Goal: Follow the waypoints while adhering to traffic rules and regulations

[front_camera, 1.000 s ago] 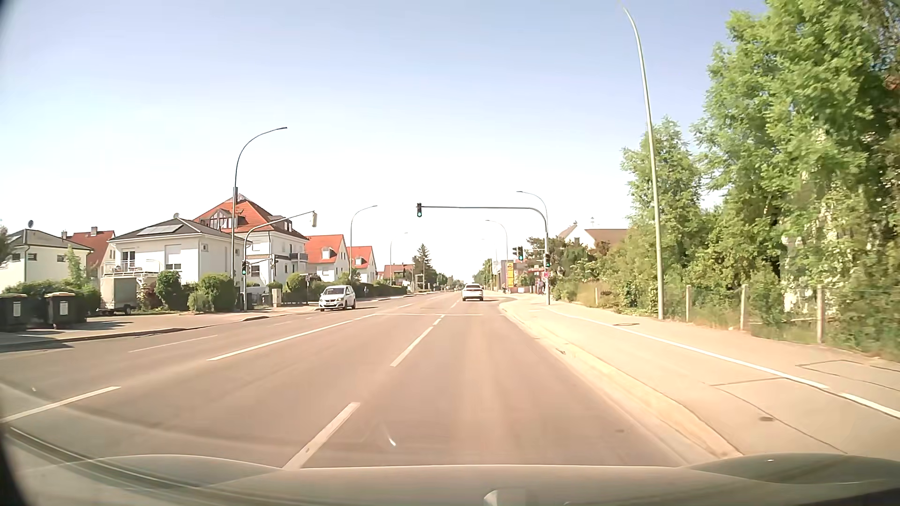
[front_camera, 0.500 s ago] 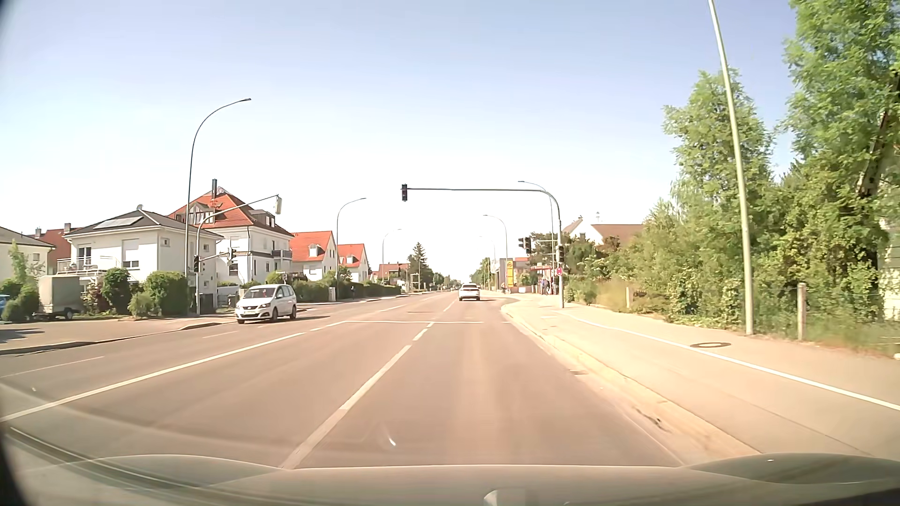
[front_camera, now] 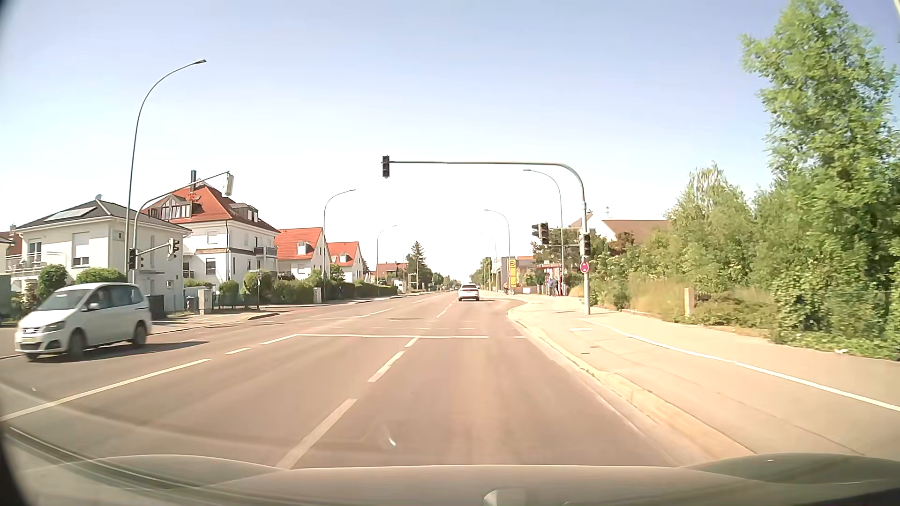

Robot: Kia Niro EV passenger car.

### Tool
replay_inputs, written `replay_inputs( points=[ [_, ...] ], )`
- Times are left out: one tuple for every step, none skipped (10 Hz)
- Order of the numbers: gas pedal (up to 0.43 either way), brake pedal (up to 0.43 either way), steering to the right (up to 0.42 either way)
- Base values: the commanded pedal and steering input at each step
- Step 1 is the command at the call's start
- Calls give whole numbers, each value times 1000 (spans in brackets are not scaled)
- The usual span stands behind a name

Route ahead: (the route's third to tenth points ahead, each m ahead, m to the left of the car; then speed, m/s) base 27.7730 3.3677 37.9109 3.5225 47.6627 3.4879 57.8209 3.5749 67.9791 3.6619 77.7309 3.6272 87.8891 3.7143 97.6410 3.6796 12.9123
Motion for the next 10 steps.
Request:
replay_inputs(
  points=[
    [169,0,-4],
    [169,0,-5],
    [169,0,-4],
    [169,0,-4],
    [169,0,-4],
    [169,0,-3],
    [169,0,-3],
    [169,0,-3],
    [169,0,-3],
    [169,0,-2]
  ],
)
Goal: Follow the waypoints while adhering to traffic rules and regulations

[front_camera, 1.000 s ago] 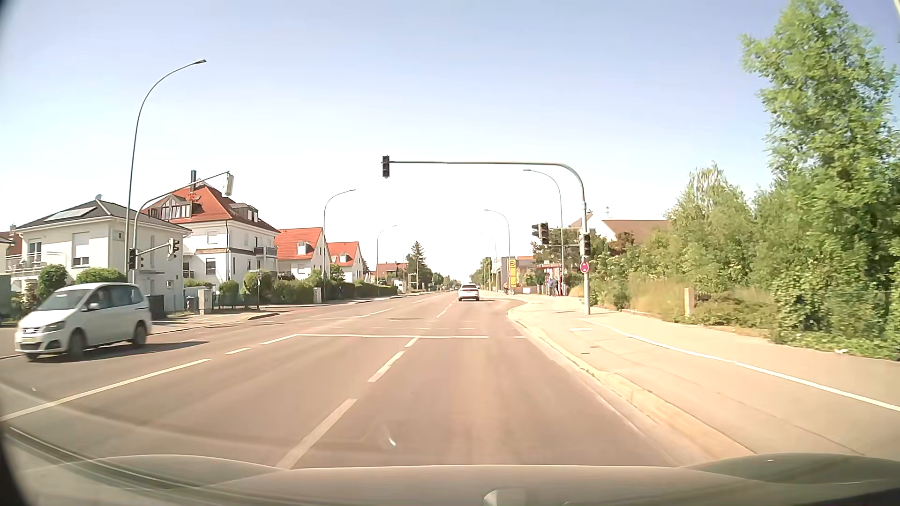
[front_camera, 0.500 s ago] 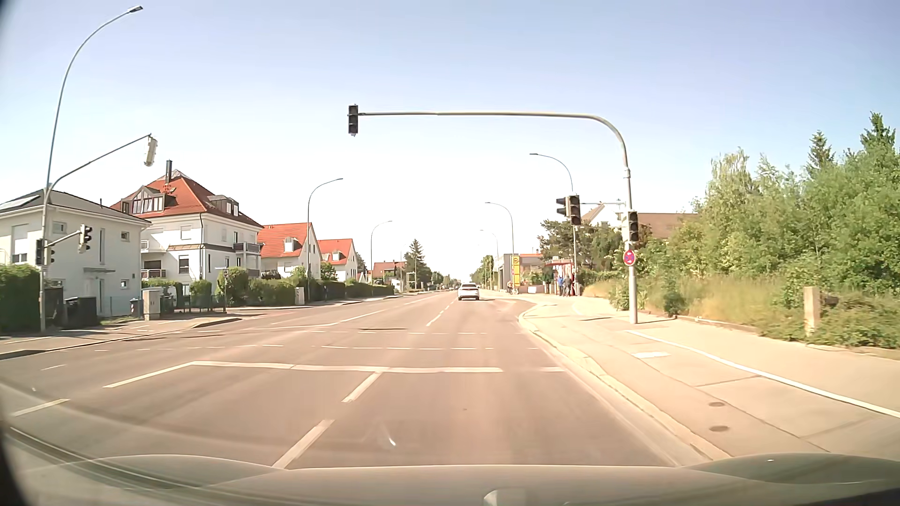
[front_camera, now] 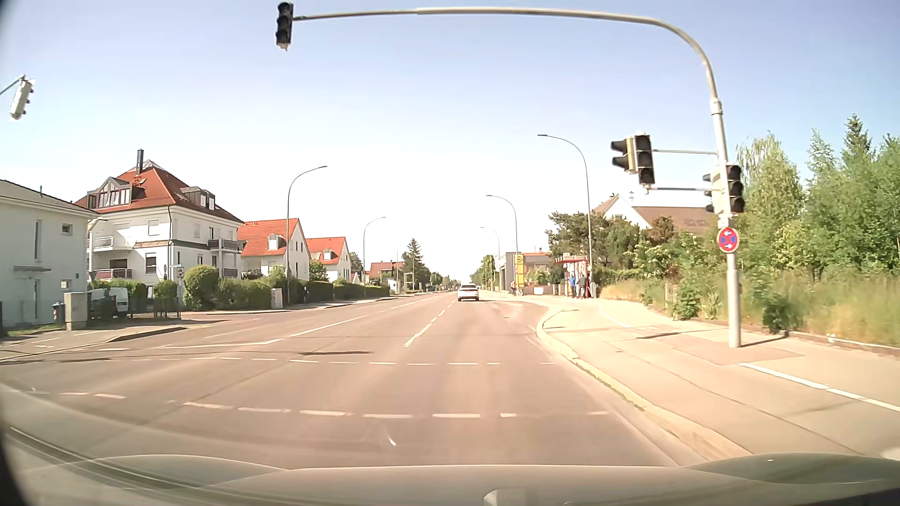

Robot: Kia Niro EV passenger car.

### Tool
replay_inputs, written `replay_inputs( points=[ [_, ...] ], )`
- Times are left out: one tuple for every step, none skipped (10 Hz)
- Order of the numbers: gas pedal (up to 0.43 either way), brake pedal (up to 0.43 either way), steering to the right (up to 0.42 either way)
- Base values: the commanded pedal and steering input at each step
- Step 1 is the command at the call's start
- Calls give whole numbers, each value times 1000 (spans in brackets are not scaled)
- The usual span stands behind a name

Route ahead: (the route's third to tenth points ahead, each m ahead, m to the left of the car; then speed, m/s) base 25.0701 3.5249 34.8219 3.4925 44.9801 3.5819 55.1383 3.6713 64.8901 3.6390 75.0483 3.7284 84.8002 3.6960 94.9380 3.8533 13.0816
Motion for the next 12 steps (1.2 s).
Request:
replay_inputs(
  points=[
    [169,0,-1],
    [169,0,0],
    [169,0,0],
    [169,0,0],
    [169,0,0],
    [169,0,0],
    [169,0,-1],
    [157,0,-1],
    [157,0,-1],
    [157,0,-2],
    [157,0,-2],
    [157,0,-2]
  ],
)
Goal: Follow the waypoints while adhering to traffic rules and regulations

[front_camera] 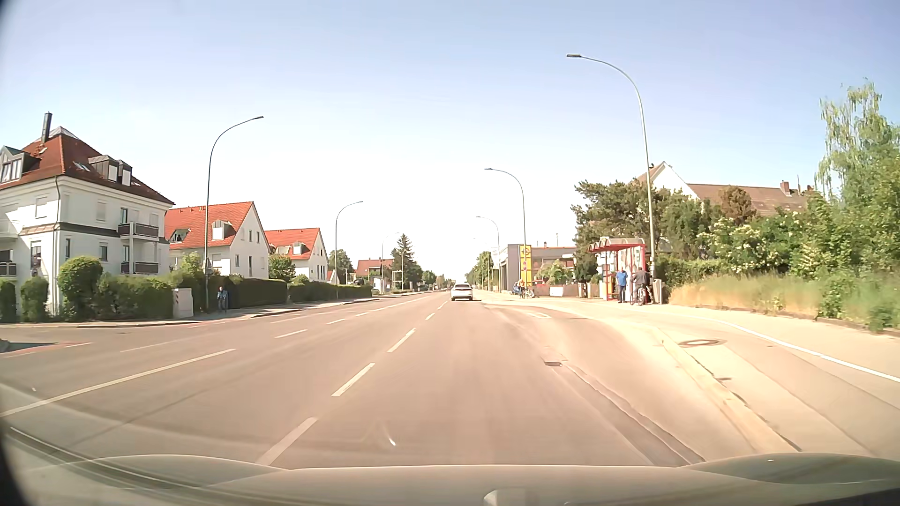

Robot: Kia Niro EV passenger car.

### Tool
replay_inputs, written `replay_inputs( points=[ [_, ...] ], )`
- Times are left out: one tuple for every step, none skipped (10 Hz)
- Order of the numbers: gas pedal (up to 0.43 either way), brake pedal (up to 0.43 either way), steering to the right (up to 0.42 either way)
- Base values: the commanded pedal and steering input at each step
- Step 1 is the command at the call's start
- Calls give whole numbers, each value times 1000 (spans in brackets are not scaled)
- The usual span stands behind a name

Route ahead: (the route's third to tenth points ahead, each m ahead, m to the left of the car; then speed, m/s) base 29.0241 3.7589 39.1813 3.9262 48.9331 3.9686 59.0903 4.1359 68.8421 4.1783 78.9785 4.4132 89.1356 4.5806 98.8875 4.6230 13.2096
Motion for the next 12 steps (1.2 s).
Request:
replay_inputs(
  points=[
    [157,0,-3],
    [157,0,-5],
    [157,0,-8],
    [157,0,-10],
    [157,0,-9],
    [157,0,-9],
    [157,0,-10],
    [157,0,-10],
    [157,0,-10],
    [157,0,-9],
    [157,0,-10],
    [157,0,-9]
  ],
)
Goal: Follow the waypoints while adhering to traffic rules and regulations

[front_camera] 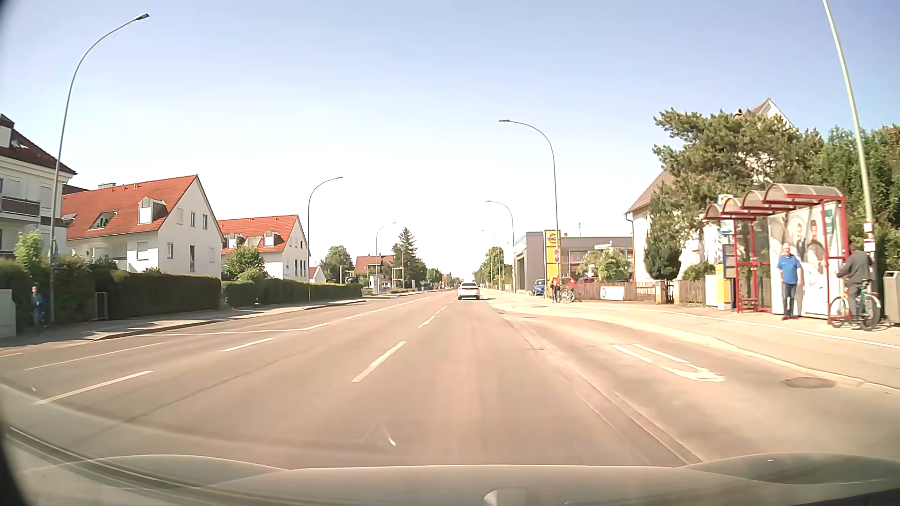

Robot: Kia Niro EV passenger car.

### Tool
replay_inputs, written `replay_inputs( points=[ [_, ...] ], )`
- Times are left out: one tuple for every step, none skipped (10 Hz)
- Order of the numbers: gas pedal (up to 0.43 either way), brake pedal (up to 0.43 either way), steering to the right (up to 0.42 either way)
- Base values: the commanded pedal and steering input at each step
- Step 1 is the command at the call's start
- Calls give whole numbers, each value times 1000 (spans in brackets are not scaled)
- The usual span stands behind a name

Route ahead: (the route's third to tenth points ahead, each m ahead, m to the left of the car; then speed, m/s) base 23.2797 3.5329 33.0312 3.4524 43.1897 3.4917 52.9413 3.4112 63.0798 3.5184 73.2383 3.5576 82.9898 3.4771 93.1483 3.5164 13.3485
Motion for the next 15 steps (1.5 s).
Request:
replay_inputs(
  points=[
    [157,0,-8],
    [157,0,-6],
    [157,0,-5],
    [157,0,-6],
    [157,0,-6],
    [157,0,-7],
    [157,0,-7],
    [157,0,-8],
    [157,0,-7],
    [157,0,-5],
    [157,0,-4],
    [157,0,-4],
    [157,0,-4],
    [157,0,-3],
    [157,0,-3]
  ],
)
